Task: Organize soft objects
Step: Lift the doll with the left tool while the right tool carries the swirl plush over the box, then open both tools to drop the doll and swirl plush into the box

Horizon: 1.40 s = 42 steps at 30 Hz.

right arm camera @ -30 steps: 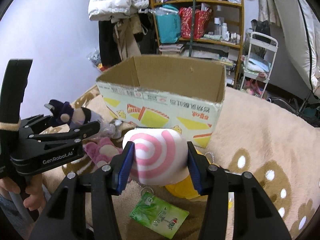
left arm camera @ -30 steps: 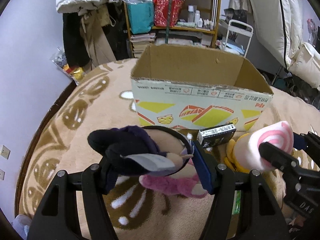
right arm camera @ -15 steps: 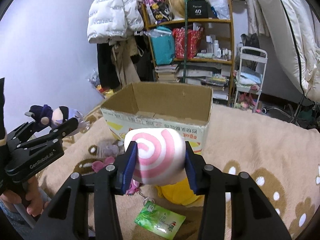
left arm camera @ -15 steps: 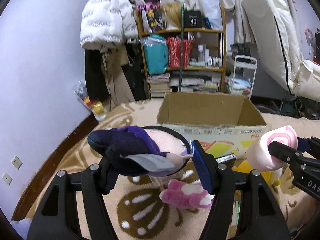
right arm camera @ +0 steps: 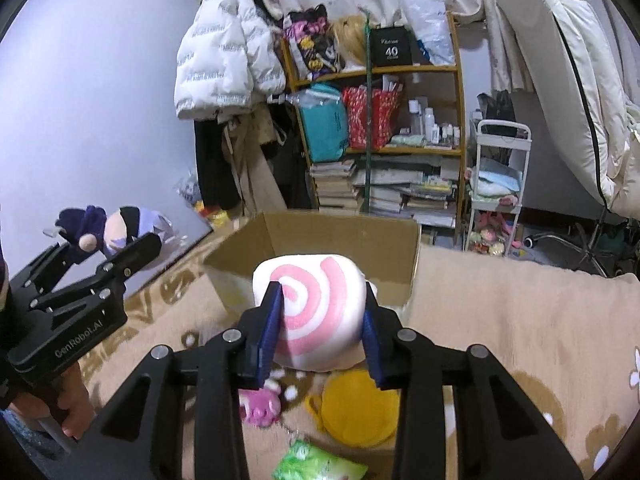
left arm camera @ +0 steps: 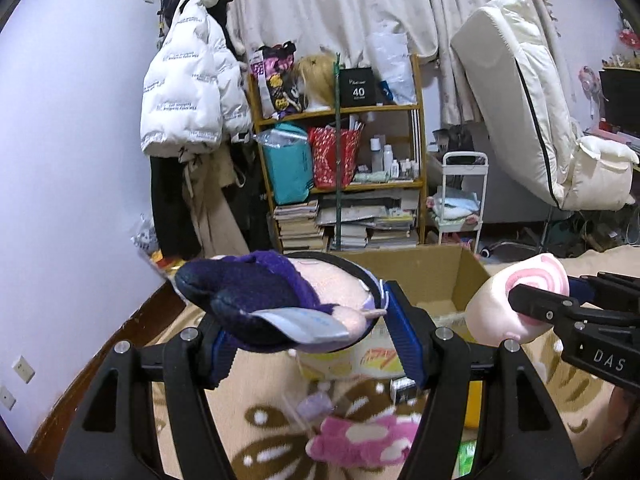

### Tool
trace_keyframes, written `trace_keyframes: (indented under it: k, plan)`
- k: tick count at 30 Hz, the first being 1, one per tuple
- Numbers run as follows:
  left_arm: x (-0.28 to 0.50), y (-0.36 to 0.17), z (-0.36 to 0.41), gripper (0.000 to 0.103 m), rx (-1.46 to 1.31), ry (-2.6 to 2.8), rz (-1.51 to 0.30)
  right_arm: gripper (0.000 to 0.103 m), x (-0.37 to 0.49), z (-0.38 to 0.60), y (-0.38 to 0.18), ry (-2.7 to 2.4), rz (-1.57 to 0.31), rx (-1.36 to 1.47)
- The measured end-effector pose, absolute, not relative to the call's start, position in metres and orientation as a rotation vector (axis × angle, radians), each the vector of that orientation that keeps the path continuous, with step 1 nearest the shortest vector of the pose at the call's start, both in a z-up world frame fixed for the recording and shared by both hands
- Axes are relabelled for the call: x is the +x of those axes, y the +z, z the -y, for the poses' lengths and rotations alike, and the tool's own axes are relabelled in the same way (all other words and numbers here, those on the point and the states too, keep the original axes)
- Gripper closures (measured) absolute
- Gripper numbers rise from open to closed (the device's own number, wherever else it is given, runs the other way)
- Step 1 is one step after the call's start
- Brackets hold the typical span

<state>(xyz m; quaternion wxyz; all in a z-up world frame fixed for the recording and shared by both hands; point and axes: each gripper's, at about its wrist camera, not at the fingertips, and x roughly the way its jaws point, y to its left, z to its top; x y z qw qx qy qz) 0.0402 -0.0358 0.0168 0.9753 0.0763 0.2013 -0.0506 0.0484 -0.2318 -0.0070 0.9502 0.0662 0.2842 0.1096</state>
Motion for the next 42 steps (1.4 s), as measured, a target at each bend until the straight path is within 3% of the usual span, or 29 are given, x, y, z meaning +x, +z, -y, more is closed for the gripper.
trace_keyframes:
  k: [15,42]
  plan:
    - [0.090,0.024,0.045,0.037,0.168,-0.108,-0.397,0.064,0.098,0.245,0.001,0.200,-0.531,0.158]
    - [0.150,-0.041,0.071,0.037,0.211,-0.182,-0.605,0.055,0.143,0.255,-0.043,0.212,-0.642,0.184]
